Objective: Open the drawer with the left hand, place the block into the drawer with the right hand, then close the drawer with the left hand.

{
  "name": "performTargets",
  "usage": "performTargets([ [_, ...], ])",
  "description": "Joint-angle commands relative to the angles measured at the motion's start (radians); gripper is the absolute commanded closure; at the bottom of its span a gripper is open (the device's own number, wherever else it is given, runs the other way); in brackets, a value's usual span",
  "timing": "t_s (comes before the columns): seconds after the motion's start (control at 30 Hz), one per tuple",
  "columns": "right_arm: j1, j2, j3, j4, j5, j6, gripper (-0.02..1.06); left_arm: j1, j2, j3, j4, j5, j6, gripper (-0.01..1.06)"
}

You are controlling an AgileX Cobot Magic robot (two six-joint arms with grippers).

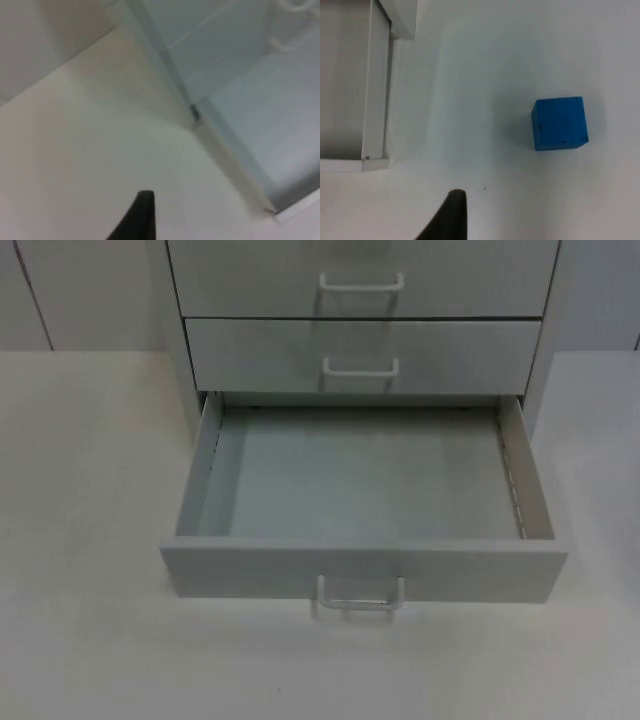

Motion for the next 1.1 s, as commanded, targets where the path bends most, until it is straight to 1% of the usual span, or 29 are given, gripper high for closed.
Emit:
performTargets([
  [0.0, -0.006, 0.0, -0.01, -0.001, 0.003, 0.0, -0.01, 0.114, -0.049, 0.022, -0.02, 0.008, -0.047, 0.0],
  [0.03, -0.006, 0.0, -0.01, -0.001, 0.003, 0.0, -0.01, 0.114, -0.049, 0.022, -0.02, 0.008, -0.047, 0.0],
  [0.07, -0.006, 0.0, -0.01, -0.001, 0.003, 0.0, -0.01, 0.186, -0.086, 0.056, -0.02, -0.011, -0.07, 0.0],
  [0.1, -0.006, 0.0, -0.01, -0.001, 0.003, 0.0, -0.01, 0.213, -0.099, 0.073, -0.023, -0.017, -0.082, 0.0],
  [0.13, -0.006, 0.0, -0.01, -0.001, 0.003, 0.0, -0.01, 0.287, -0.132, 0.121, -0.022, -0.026, -0.124, 0.0],
  [0.17, -0.006, 0.0, -0.01, -0.001, 0.003, 0.0, -0.01, 0.324, -0.156, 0.148, -0.022, -0.029, -0.147, 0.0],
  [0.2, -0.006, 0.0, -0.01, -0.001, 0.003, 0.0, -0.01, 0.324, -0.156, 0.148, -0.022, -0.029, -0.147, 0.0],
  [0.27, -0.006, 0.0, -0.01, -0.001, 0.003, 0.0, -0.01, 0.398, -0.201, 0.209, -0.022, -0.029, -0.163, 0.0],
  [0.37, -0.006, 0.0, -0.01, -0.001, 0.006, 0.0, -0.01, 0.447, -0.287, 0.278, -0.022, -0.048, -0.179, 0.0],
  [0.43, -0.006, 0.0, -0.01, -0.003, 0.006, 0.0, -0.01, 0.454, -0.311, 0.295, -0.022, -0.048, -0.183, 0.0],
  [0.57, -0.006, 0.003, -0.01, -0.009, 0.039, 0.008, -0.01, 0.454, -0.422, 0.361, -0.022, -0.044, -0.193, 0.0],
  [0.8, -0.006, 0.047, -0.013, -0.014, 0.073, 0.008, -0.01, 0.454, -0.529, 0.423, -0.022, -0.044, -0.207, 0.0],
  [0.9, -0.006, 0.116, -0.05, -0.014, 0.116, 0.003, -0.01, 0.454, -0.563, 0.432, -0.022, -0.044, -0.21, 0.0],
  [0.93, -0.006, 0.116, -0.05, -0.014, 0.116, 0.003, -0.01, 0.454, -0.563, 0.432, -0.022, -0.044, -0.21, 0.0],
  [1.0, -0.015, 0.181, -0.088, -0.012, 0.118, 0.0, -0.01, 0.454, -0.574, 0.432, -0.02, -0.044, -0.217, 0.0],
  [1.07, -0.037, 0.262, -0.128, -0.001, 0.127, -0.024, -0.01, 0.454, -0.578, 0.432, -0.018, -0.044, -0.217, 0.0],
])
